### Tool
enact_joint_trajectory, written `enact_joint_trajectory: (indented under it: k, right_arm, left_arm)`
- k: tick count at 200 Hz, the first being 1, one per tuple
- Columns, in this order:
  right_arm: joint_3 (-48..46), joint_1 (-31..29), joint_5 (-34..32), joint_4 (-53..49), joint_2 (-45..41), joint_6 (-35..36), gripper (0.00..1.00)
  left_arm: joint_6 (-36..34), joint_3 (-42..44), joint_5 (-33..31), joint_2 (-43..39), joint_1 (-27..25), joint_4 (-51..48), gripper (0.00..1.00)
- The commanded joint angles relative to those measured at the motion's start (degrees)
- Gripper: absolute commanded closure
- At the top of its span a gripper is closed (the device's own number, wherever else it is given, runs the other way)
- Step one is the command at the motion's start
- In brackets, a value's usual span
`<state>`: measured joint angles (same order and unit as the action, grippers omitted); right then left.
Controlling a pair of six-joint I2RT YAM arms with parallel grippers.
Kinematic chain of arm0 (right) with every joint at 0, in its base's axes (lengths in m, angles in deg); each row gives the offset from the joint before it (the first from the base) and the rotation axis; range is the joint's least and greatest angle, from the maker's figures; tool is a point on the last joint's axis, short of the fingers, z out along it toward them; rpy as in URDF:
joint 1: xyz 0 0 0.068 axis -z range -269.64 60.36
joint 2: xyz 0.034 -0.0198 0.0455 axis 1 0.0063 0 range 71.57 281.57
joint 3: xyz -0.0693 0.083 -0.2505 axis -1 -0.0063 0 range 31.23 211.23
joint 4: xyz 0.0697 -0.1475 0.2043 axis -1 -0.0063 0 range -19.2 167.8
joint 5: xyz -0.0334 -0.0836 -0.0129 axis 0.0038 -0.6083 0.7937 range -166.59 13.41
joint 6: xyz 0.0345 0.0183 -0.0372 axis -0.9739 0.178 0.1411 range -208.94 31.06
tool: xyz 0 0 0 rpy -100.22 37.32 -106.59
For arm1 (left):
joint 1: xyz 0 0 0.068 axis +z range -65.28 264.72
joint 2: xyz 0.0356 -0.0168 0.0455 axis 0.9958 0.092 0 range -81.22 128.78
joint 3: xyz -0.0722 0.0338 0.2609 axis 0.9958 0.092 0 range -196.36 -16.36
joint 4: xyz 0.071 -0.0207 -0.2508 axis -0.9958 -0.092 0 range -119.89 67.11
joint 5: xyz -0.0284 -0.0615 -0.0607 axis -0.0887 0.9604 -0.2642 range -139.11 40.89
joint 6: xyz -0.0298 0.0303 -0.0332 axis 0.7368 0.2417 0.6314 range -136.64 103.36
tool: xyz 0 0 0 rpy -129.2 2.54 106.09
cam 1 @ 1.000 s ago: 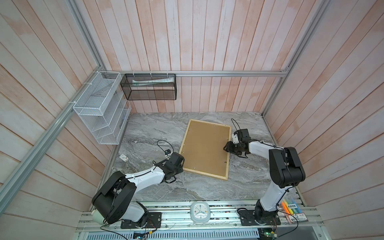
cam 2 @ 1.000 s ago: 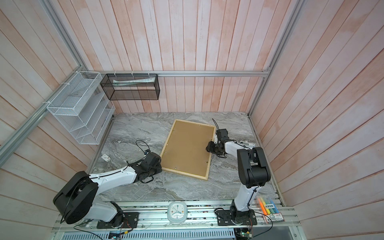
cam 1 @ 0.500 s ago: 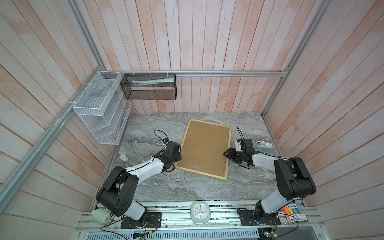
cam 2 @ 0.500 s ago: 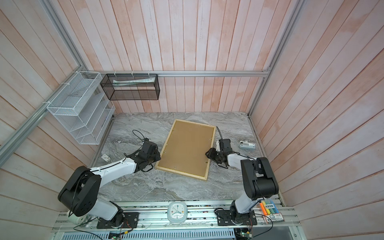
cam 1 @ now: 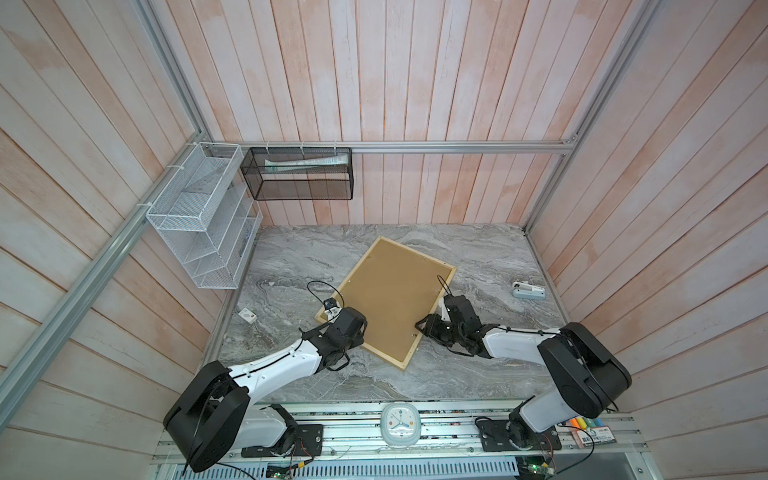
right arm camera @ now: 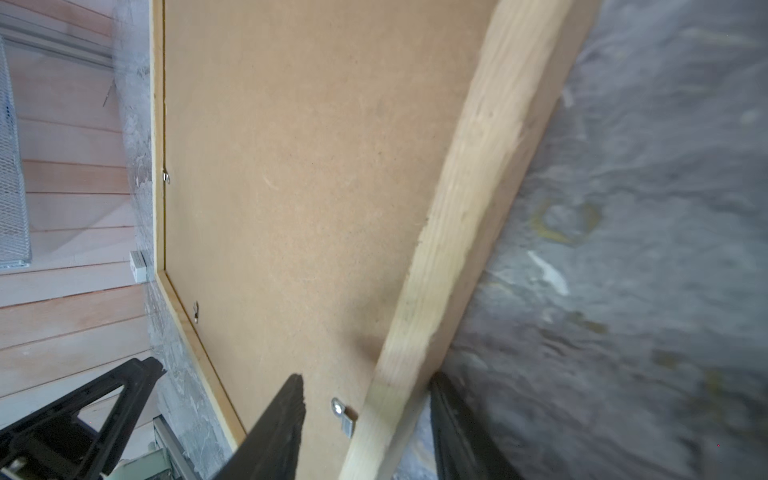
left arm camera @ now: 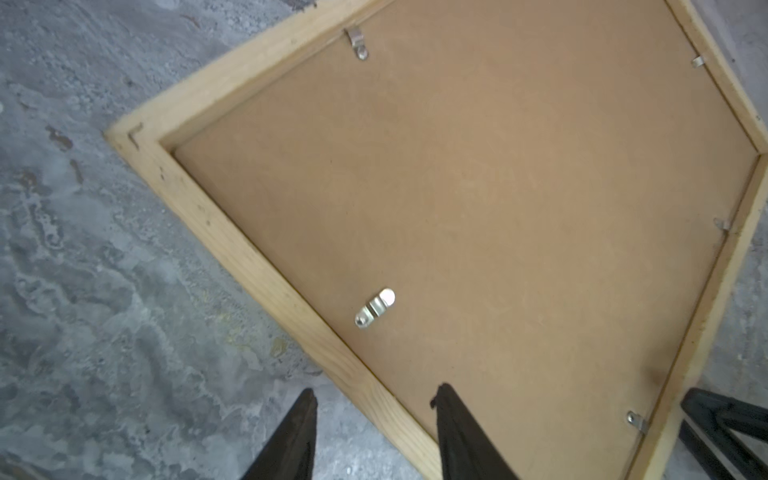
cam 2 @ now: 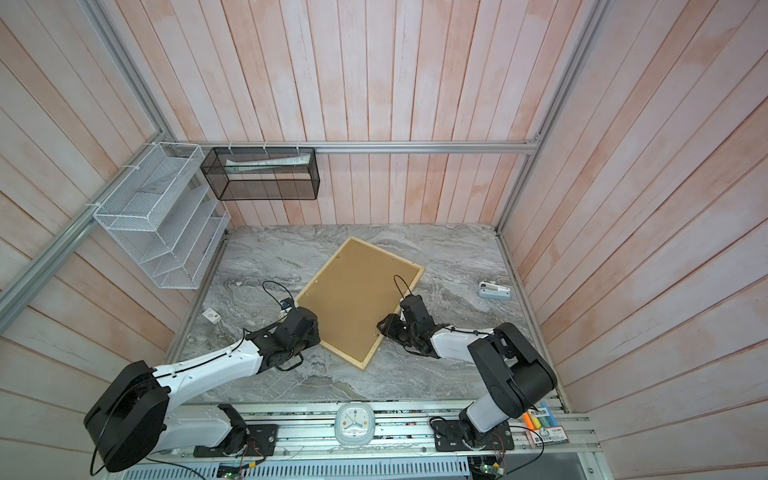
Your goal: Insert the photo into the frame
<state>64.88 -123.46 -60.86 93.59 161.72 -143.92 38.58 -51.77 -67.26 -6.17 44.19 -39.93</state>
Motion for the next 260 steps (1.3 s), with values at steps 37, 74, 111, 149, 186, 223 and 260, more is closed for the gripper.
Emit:
enact_joint_trajectory:
  k: [37,74,111,149,186,223,260]
  right_arm:
    - [3.89,-1.45,-1.66,-0.02,0.29,1.60,0.48]
    - [4.10,-1.36,-1.48,-0.77,-0.55,3.38,0.48]
    - [4.14,-0.33,-2.74,-2.80,-3.38,5.31,0.47]
    - [3.38,1.41,-4.04,-4.36,-6.84,6.45,0.47]
    - [2.76,4.18,-4.04,-5.76,-8.99,7.73,0.47]
    - [1.91,6.71,-3.95,-6.21,-10.97,8.38,0.47]
    - [0.60,8.66,-4.10,-6.26,-12.66,8.35,0.47]
  left_arm:
    - [4.37,1.00,-2.92,0.58,-0.42,-3.68,0.49]
    - [-0.17,-0.68,-0.86,3.07,-0.42,-0.20,0.47]
    - [-2.17,-2.83,0.00,6.45,-0.08,-0.32,0.48]
    - [-5.09,-2.81,2.73,7.41,1.95,2.25,0.54]
    - [-8.46,-3.66,5.68,9.71,3.74,2.97,0.59]
    - [-12.47,-4.84,7.85,11.95,5.34,4.94,0.66]
    - [-18.57,-8.20,9.86,16.02,7.66,6.32,0.77]
